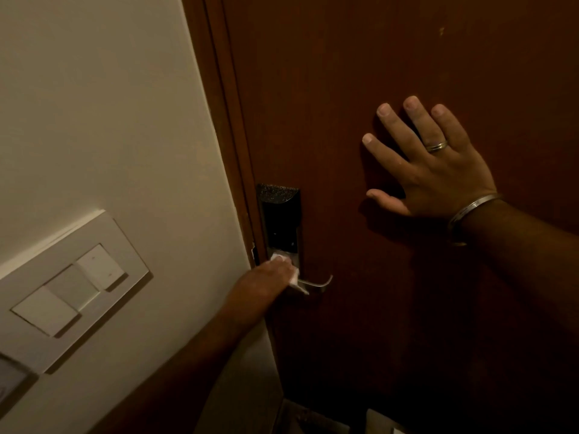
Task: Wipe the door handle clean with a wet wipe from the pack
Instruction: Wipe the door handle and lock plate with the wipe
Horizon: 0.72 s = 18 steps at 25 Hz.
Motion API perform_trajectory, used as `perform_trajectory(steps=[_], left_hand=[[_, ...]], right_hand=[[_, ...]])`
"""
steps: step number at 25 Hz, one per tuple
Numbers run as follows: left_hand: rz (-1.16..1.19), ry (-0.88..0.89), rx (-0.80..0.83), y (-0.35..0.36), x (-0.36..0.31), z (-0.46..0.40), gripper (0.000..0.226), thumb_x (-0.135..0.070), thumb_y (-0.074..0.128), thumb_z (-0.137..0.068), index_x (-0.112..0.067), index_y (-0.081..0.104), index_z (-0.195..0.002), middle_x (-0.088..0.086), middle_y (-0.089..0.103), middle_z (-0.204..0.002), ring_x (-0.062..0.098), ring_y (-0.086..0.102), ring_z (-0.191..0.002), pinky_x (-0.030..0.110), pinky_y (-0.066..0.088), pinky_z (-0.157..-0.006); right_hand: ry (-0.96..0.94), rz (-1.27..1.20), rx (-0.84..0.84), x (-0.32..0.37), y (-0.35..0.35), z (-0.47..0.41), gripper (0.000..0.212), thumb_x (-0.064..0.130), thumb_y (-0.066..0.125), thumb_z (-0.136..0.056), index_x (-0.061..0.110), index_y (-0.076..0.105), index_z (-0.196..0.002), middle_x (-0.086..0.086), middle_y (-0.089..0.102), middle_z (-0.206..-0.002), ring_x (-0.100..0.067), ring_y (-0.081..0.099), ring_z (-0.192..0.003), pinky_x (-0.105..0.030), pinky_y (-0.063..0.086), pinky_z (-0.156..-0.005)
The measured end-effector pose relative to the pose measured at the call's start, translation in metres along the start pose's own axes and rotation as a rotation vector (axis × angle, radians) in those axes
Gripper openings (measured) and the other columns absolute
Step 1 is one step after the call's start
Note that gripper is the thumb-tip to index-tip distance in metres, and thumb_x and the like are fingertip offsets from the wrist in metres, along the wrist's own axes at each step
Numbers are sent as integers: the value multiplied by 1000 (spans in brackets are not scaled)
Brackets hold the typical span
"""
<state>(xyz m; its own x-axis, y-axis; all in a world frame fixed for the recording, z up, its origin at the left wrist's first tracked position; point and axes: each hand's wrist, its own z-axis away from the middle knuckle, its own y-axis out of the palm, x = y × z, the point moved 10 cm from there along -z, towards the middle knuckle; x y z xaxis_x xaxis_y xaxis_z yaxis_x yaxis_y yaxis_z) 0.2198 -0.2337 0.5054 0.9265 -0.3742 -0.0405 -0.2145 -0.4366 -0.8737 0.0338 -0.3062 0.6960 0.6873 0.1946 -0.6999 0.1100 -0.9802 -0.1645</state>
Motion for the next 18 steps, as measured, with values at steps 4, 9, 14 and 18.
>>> perform_trajectory(steps=[4, 9, 14, 18], left_hand=[[102, -129, 89, -12, 47, -6, 33, -8, 58, -94, -17, 60, -126, 7, 59, -133, 20, 56, -122, 20, 36, -107], [50, -141, 237, 16, -8, -12, 33, -17, 62, -91, -17, 59, -124, 9, 61, -132, 21, 56, -120, 34, 45, -101], [-8, -88, 208, 27, -35, -5, 51, -9, 58, -91, -15, 41, -139, 10, 44, -147, 26, 40, -134, 41, 33, -110], [-3, -184, 199, 6, 25, -5, 49, -7, 53, -95, -20, 43, -140, 6, 36, -152, 23, 35, -138, 36, 28, -115]], right_hand=[[-2, 9, 1, -1, 0, 0, 86, 74, 26, -94, 15, 32, -156, -20, 24, -163, -42, 23, -148, -52, 16, -119], [8, -1, 10, -1, 0, 0, 85, 74, 27, -94, 15, 31, -156, -20, 21, -164, -42, 21, -149, -53, 15, -120], [8, -8, 4, -2, -1, 0, 86, 74, 29, -94, 15, 31, -156, -20, 19, -165, -42, 19, -150, -53, 15, -120], [13, -11, -3, -2, 0, 0, 86, 74, 29, -94, 15, 32, -156, -20, 19, -165, -42, 20, -150, -53, 15, -120]])
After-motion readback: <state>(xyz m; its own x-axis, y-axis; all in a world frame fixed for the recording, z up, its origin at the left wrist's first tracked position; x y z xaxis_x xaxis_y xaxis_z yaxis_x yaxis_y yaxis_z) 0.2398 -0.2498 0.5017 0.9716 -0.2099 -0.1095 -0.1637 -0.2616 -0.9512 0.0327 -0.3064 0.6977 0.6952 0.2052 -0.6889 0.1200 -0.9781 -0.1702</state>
